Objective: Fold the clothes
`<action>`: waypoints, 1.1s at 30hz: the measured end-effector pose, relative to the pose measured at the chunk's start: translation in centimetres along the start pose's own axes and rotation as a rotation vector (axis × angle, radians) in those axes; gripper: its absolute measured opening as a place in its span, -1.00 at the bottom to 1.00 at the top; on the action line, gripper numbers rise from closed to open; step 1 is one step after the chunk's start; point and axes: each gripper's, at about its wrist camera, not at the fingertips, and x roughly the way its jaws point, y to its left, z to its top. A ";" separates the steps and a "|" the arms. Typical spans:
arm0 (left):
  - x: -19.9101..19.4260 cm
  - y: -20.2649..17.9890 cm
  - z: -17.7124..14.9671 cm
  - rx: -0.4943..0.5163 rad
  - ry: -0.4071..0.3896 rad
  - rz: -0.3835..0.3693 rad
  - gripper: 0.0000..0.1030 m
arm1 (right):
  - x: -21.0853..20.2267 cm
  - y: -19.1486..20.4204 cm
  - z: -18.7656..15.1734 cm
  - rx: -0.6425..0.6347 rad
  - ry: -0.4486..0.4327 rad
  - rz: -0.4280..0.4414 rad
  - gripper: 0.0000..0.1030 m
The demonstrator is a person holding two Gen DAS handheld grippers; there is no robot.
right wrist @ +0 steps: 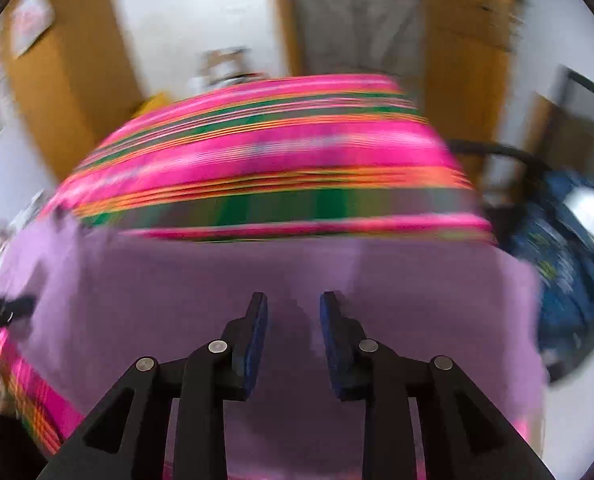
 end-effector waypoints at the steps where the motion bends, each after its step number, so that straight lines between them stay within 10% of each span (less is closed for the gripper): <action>1: 0.1 0.0 0.1 0.000 0.000 0.001 -0.79 | -0.5 -1.0 -0.1 0.036 -0.004 -0.028 -0.44; 13: 0.2 -0.9 0.1 0.016 0.012 0.004 -0.78 | -2.1 7.2 -5.0 -0.342 -0.009 0.103 -0.42; 33: -1.3 1.7 -0.1 -0.070 -0.011 0.191 -0.79 | -0.5 15.6 -3.0 -0.440 -0.050 0.233 -0.41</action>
